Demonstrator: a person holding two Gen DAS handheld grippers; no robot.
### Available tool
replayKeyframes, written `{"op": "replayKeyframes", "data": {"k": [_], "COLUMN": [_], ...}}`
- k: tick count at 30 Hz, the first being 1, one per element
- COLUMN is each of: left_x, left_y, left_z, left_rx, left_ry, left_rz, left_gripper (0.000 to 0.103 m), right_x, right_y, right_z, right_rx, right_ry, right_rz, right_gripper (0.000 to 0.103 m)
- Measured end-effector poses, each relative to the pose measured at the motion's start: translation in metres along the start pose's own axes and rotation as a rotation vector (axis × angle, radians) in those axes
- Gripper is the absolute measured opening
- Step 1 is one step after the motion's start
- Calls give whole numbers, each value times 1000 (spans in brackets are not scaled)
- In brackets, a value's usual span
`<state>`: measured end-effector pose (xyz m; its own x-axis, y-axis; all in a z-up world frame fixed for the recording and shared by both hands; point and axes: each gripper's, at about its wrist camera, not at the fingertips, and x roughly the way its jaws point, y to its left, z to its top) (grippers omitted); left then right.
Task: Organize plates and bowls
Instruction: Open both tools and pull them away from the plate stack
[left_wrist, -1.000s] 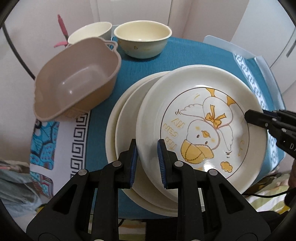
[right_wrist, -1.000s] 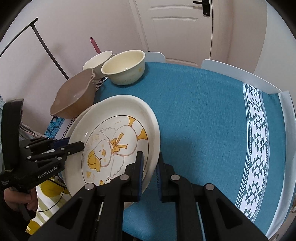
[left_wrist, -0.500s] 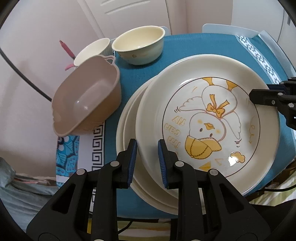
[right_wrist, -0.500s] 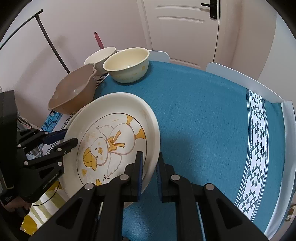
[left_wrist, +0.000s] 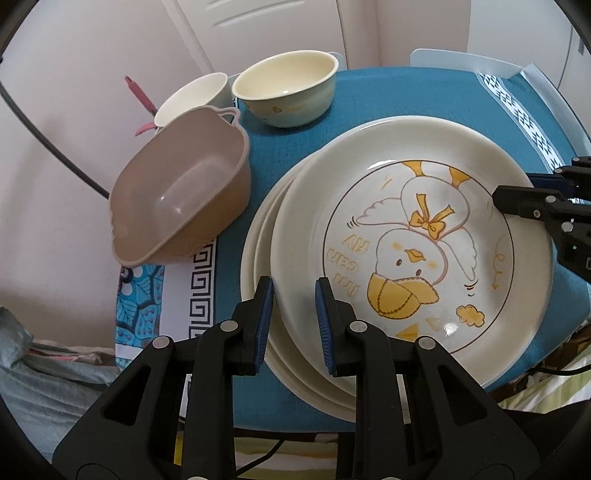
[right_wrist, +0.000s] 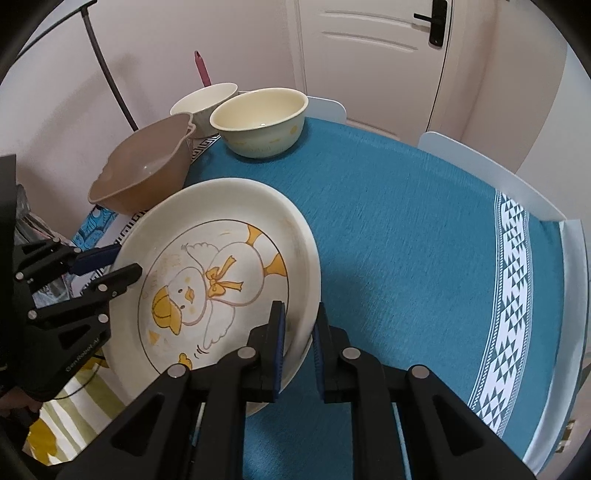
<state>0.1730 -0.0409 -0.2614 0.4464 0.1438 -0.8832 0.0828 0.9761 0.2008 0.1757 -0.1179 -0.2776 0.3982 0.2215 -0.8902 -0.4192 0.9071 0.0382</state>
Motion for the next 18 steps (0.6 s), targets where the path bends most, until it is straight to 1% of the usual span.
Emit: {"op": "replayKeyframes", "data": {"k": [9,13,15,18], "left_x": [-2,-6,-7,-7], "left_y": [1,3,6,7], "left_z": [2,3,2,3], "left_rx": [-10,-5,-25,-27], "left_ry": [18,3,0,3], "left_rz": [-5,32,9,6], "left_gripper": [20,20,20,20], "right_x": [3,5,4,4], "right_y": [-2,-2,-1,0], "right_z": [1,1,1,1], "right_rx": [11,12,8,5], "right_ry": [10,12,10,11], "right_rz": [-5,2,5,1], "right_gripper": [14,14,14,14]}}
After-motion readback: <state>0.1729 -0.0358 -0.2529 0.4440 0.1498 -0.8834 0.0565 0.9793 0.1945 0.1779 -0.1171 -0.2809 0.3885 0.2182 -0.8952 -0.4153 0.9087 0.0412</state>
